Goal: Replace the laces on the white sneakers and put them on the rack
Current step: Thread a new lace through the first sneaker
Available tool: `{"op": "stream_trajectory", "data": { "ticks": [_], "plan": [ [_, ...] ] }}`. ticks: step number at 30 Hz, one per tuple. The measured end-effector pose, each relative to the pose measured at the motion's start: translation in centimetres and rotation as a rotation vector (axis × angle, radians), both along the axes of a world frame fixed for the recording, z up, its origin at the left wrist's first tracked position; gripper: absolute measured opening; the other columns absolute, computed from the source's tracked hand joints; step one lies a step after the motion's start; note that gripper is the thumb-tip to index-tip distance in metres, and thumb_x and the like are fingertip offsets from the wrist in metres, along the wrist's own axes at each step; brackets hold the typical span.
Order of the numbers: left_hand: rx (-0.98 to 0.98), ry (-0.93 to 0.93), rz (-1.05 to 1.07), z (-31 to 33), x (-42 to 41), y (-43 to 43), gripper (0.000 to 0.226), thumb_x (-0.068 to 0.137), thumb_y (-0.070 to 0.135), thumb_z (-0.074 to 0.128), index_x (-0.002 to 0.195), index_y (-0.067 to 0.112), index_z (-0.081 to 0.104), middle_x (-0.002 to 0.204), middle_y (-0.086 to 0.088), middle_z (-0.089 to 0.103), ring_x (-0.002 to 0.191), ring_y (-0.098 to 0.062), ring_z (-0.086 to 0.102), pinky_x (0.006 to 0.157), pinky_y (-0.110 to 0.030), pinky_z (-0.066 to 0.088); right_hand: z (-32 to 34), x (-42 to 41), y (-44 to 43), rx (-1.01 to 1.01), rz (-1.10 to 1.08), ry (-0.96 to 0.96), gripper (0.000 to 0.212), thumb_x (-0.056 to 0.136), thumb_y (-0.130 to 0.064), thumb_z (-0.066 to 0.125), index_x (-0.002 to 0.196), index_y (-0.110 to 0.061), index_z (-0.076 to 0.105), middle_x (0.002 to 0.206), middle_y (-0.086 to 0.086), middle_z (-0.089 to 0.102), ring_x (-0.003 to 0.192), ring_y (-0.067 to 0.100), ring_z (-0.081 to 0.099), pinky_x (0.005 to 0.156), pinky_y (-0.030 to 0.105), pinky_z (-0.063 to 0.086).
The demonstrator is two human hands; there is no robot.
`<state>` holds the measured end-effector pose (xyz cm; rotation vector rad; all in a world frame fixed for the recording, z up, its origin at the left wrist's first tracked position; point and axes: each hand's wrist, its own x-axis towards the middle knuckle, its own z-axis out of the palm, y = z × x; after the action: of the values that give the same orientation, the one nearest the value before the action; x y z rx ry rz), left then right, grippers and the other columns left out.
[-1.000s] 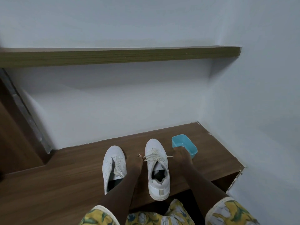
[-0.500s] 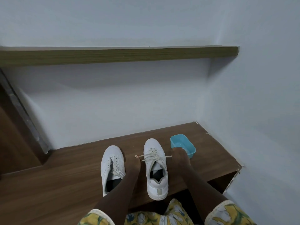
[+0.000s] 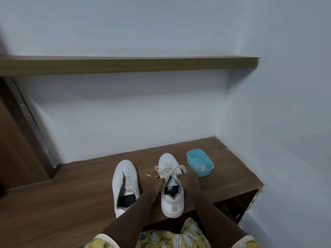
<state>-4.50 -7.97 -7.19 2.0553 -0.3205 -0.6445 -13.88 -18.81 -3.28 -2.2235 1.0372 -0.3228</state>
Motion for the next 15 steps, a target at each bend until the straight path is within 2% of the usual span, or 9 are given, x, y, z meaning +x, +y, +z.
{"op": "stream_trajectory", "data": {
  "ticks": [1,3,4,6,8,9,11,14,15],
  "plan": [
    [0.065,-0.058,-0.065,-1.1,-0.2,-0.3,0.012,0.077,0.032,0.062,0.088,0.029,0.063,0.105,-0.007,0.068,0.093,-0.021,0.066,0.085,-0.037,0.055,-0.6,-0.1,0.4,0.013,-0.002,0.021,0.034,0.094,-0.028,0.055,0.118,-0.005,0.057,0.117,0.010,0.063,0.109,0.023,0.058,0.084,0.024,0.041],
    [0.174,-0.095,-0.186,0.7,-2.5,0.1,0.007,0.088,0.029,0.057,0.083,0.023,0.057,0.083,0.000,0.060,0.077,-0.012,0.057,0.079,-0.027,0.046,-1.0,-0.3,1.0,0.039,0.002,0.045,0.038,0.094,-0.027,0.054,0.122,-0.001,0.058,0.123,0.013,0.061,0.116,0.026,0.055,0.092,0.027,0.038],
    [0.213,-0.134,-0.192,2.0,-3.8,0.5,0.015,0.094,0.022,0.049,0.080,0.019,0.052,0.073,0.004,0.049,0.072,-0.010,0.050,0.075,-0.027,0.041,-1.1,-0.3,1.1,0.065,0.001,0.036,0.038,0.093,-0.026,0.055,0.120,-0.001,0.060,0.123,0.015,0.062,0.116,0.027,0.055,0.091,0.027,0.037],
    [0.243,-0.238,-0.178,3.1,-4.9,1.1,0.032,0.098,0.011,0.038,0.068,0.021,0.035,0.067,0.007,0.034,0.080,-0.015,0.049,0.072,-0.028,0.036,-1.3,-0.3,1.1,0.073,0.032,0.037,0.028,0.089,-0.023,0.058,0.103,0.000,0.066,0.106,0.017,0.066,0.107,0.030,0.058,0.079,0.030,0.037],
    [0.239,-0.273,-0.164,3.5,-5.2,1.3,0.027,0.098,0.008,0.033,0.074,0.017,0.043,0.076,-0.001,0.047,0.096,-0.022,0.055,0.068,-0.022,0.029,-1.6,-0.3,1.1,0.027,0.092,0.083,0.022,0.089,-0.017,0.054,0.099,-0.002,0.067,0.102,0.015,0.067,0.103,0.030,0.060,0.073,0.030,0.035],
    [0.232,-0.289,-0.171,3.4,-5.0,1.0,0.023,0.098,0.008,0.033,0.089,0.011,0.053,0.091,-0.008,0.057,0.103,-0.023,0.056,0.069,-0.023,0.029,-1.7,-0.3,0.9,0.009,0.099,0.091,0.026,0.091,-0.015,0.051,0.107,-0.004,0.067,0.110,0.014,0.067,0.106,0.028,0.059,0.077,0.029,0.036],
    [0.251,-0.330,-0.183,3.4,-5.0,0.5,0.027,0.099,0.008,0.031,0.112,0.009,0.054,0.119,-0.013,0.058,0.111,-0.021,0.055,0.077,-0.020,0.033,-1.8,-0.4,0.5,0.015,0.113,0.066,0.034,0.094,-0.013,0.046,0.124,-0.007,0.061,0.126,0.011,0.062,0.117,0.024,0.055,0.088,0.025,0.037],
    [0.309,-0.331,-0.224,3.0,-4.7,-0.1,0.028,0.100,0.008,0.033,0.120,0.000,0.050,0.123,-0.016,0.056,0.114,-0.027,0.053,0.069,-0.012,0.039,-1.6,-0.3,-0.1,-0.034,0.157,0.085,0.036,0.097,-0.015,0.045,0.129,-0.009,0.058,0.130,0.011,0.059,0.119,0.023,0.054,0.091,0.023,0.036],
    [0.328,-0.346,-0.251,2.4,-4.3,-0.3,0.028,0.099,0.007,0.033,0.119,-0.004,0.049,0.123,-0.018,0.056,0.113,-0.028,0.054,0.073,-0.014,0.040,-1.6,-0.2,-0.3,-0.046,0.171,0.094,0.036,0.097,-0.015,0.045,0.130,-0.010,0.057,0.130,0.011,0.059,0.119,0.024,0.054,0.091,0.024,0.037]
  ]
}}
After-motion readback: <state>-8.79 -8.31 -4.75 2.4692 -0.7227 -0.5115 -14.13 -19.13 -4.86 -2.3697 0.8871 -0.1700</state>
